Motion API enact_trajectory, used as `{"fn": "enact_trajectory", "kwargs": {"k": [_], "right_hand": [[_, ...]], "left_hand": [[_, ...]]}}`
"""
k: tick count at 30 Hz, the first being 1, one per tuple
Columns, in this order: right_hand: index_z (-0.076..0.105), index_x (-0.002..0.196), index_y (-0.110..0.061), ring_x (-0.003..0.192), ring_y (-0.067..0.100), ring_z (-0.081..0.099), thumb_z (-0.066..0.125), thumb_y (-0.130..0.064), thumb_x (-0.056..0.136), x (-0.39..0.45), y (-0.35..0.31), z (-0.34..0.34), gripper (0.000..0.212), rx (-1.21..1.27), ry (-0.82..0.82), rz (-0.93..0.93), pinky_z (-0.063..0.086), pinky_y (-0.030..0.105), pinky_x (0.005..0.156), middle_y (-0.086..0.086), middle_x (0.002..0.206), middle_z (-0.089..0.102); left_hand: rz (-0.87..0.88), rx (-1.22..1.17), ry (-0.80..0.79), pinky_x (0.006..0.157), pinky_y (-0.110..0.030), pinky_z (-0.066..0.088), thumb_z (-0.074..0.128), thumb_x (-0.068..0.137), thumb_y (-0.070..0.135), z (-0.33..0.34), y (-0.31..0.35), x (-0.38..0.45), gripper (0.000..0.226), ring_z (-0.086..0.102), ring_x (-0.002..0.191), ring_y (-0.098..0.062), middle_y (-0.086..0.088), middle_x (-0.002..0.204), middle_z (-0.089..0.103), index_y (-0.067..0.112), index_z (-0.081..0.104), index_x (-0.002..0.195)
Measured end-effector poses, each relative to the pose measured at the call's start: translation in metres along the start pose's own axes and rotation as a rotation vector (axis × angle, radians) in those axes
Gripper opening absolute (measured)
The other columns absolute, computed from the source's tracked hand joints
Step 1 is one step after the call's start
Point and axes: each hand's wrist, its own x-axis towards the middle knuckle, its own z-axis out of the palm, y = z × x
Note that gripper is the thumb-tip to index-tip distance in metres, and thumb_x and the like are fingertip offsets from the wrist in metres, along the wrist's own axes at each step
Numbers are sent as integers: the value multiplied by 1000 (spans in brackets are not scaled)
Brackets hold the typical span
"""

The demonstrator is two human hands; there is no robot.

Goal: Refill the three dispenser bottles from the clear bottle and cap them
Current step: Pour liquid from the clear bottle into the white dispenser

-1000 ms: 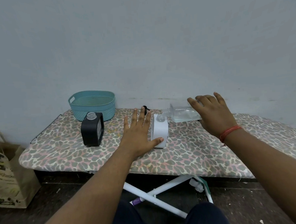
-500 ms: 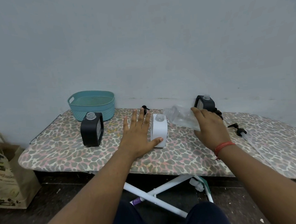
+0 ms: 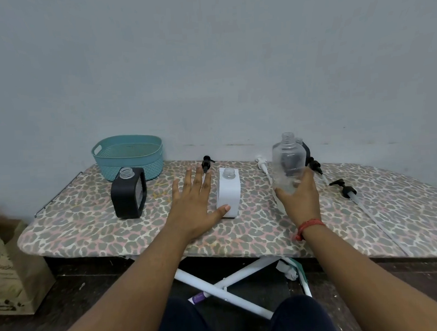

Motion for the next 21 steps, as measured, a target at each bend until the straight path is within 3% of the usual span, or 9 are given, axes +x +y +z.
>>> {"fn": "enact_trajectory", "kwargs": {"k": [3,7,10,13,21], "right_hand": [[34,137,-19,118,24,57,82,-28,81,-4,5,3,74,21,36,23,50,35,94,8,136,51],[31,138,-19,119,22,53,84,-32,78,-11,12,7,82,15,72,32,44,29,91,9,139,47],[26,142,-26,124,20,51,85,-35,76,-15,14,8,89,40,79,54,49,34,97,7,143,44],[26,142,-27,129,22,50,85,-39,74,-16,14,7,91,58,79,66,51,42,101,6,144,44],[26,143,-25,130,24,48,84,-32,78,-22,20,6,88,58,46,83,47,39,103,6,144,44]], "left_hand": [[3,-6,15,122,-57,-18,5,82,93,3,-2,-2,100,-37,150,-19,1,165,-35,33,-35,151],[0,-5,17,121,-57,-20,9,85,92,5,-2,-3,101,-39,149,-18,2,164,-38,32,-32,154],[-9,-2,13,121,-55,-22,10,86,91,5,0,-5,102,-39,149,-18,1,163,-38,29,-27,157],[-16,-4,-5,121,-56,-21,11,87,89,2,3,-7,101,-38,149,-19,1,163,-38,28,-26,159],[-20,-7,-45,122,-57,-19,16,89,86,-7,10,-11,100,-35,151,-22,0,162,-38,27,-26,158]]}}
